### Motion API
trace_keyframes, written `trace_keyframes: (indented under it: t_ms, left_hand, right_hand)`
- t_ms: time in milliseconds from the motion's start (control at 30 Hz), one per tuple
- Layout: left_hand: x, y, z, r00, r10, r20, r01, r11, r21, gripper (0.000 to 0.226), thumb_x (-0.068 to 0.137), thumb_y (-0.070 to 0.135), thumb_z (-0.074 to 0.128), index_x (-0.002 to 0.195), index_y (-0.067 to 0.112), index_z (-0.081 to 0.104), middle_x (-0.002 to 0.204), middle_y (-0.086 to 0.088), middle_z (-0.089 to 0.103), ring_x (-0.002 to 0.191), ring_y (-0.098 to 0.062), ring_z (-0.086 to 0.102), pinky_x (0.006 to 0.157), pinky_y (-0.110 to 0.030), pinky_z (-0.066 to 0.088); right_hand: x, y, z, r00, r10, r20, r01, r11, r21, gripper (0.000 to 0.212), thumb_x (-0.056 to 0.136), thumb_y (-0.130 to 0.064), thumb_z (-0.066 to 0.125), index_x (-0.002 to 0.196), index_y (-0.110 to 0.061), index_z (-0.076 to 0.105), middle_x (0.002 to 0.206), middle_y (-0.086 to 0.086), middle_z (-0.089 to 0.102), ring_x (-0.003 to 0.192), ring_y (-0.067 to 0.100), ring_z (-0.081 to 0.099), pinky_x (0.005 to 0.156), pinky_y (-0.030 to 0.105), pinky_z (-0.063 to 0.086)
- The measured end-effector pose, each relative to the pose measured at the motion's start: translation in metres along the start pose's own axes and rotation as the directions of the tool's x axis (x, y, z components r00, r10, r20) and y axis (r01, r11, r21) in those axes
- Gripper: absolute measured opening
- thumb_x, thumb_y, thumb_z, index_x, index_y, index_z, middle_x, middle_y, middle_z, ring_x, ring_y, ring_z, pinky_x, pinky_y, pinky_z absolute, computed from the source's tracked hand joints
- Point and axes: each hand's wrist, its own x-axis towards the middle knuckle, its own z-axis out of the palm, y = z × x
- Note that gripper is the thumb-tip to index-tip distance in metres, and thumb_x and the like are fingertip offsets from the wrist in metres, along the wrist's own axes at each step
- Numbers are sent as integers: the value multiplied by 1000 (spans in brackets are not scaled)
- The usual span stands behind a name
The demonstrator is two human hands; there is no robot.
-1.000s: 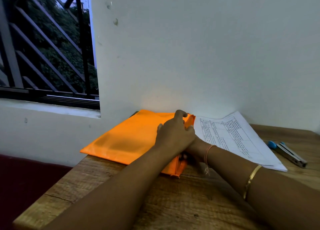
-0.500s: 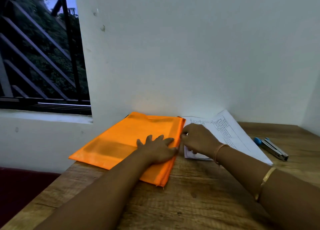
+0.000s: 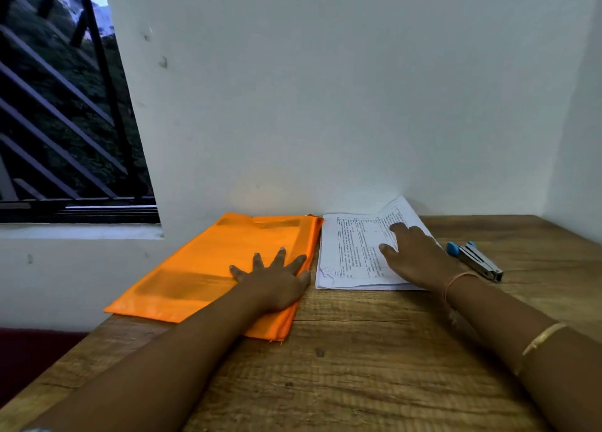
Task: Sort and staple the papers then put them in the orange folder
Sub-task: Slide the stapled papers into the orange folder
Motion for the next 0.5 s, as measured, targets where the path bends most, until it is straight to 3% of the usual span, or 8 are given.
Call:
trace_keyframes:
  t_ms: [133, 233, 367, 500]
  left_hand:
    - [1, 7, -4, 998, -36, 43, 36, 999, 11, 66, 87, 72, 11, 147, 45, -1, 158, 6, -9, 144, -37, -9, 105, -72, -3]
    - [9, 18, -14, 993, -56, 103, 53, 998, 25, 84, 72, 81, 8, 146, 41, 3, 158, 0, 2, 143, -37, 7, 109, -66, 11]
    - [13, 42, -32, 976, -86, 201, 73, 995, 70, 61, 98, 47, 22, 151, 26, 0, 158, -12, 6, 142, -34, 17, 112, -45, 20]
    - [15, 60, -48, 958, -70, 279, 29, 988, 150, 53, 101, 22, 30, 149, 9, 13, 154, -13, 19, 138, -31, 28, 107, -38, 28]
  right_hand:
    - [1, 8, 0, 998, 61, 0, -61, 990, -124, 52, 97, -43, 38, 140, -14, 30, 141, 16, 38, 127, 35, 41, 103, 46, 38]
    - [-3, 10, -2, 990, 119, 70, -108, 984, -144, 55, 97, -46, 36, 141, -15, 24, 145, 17, 32, 130, 36, 39, 101, 45, 39]
    - [-7, 17, -7, 978, 198, 73, -183, 968, -170, 58, 96, -45, 39, 142, -14, 23, 147, 17, 29, 130, 35, 37, 102, 47, 36]
    - [-3, 21, -10, 973, 219, 72, -219, 976, -12, 57, 88, -38, 47, 137, -16, 28, 140, 16, 36, 122, 36, 46, 99, 46, 40]
